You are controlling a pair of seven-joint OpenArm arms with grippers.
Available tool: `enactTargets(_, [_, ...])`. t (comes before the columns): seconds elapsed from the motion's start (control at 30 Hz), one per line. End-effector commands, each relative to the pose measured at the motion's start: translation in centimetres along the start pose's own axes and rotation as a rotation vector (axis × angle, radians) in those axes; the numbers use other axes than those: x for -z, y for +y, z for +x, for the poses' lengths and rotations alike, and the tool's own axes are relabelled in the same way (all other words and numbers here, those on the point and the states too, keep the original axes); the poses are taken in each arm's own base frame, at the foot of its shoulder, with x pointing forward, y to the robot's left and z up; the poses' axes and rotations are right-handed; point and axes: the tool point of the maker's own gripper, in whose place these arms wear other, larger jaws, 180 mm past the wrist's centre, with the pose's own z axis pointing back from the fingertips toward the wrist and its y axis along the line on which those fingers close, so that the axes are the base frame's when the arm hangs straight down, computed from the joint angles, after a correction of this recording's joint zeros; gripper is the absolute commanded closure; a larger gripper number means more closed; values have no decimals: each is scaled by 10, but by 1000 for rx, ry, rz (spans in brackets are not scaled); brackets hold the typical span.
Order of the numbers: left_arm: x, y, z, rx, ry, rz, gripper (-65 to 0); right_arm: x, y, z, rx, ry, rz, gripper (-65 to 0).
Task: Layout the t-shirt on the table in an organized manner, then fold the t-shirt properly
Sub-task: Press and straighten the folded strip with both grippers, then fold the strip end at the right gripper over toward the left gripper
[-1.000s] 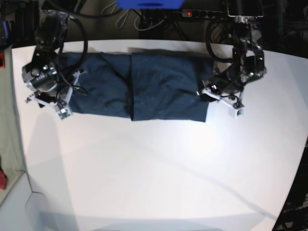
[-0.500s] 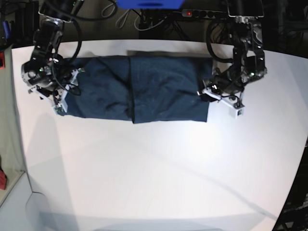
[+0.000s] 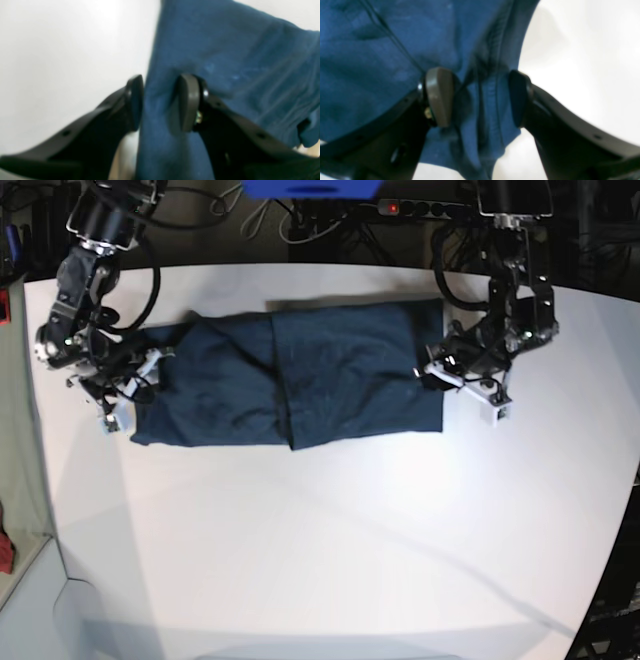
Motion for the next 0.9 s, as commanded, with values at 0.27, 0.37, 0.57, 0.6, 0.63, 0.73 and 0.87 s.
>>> enactTargets(0.27, [-1,13,-15,5,53,47,-241,11,26,-86,38,300,91,-203])
enactTargets(0.37, [-1,13,-13,5,50,46,-241,10,27,-90,38,308,93,-60])
enactTargets(0.57, [-1,12,-12,3,48,45,-241,8,28,-100,40,325,94,0])
enactTargets(0.6, [-1,11,-11,2,45,40,-241,8,28,-100,40,325,94,0])
enactTargets(0.63, [-2,10,-9,4,40,39,-241,8,28,-99,40,323,94,0])
enactTargets(0.73, [-6,6,-3,11,19,30,-241,6,26,-94,33,310,86,0])
enactTargets(0.87, [-20,-8,17,43,-54,4,-241,-7,17,-68,-9,247,35,0])
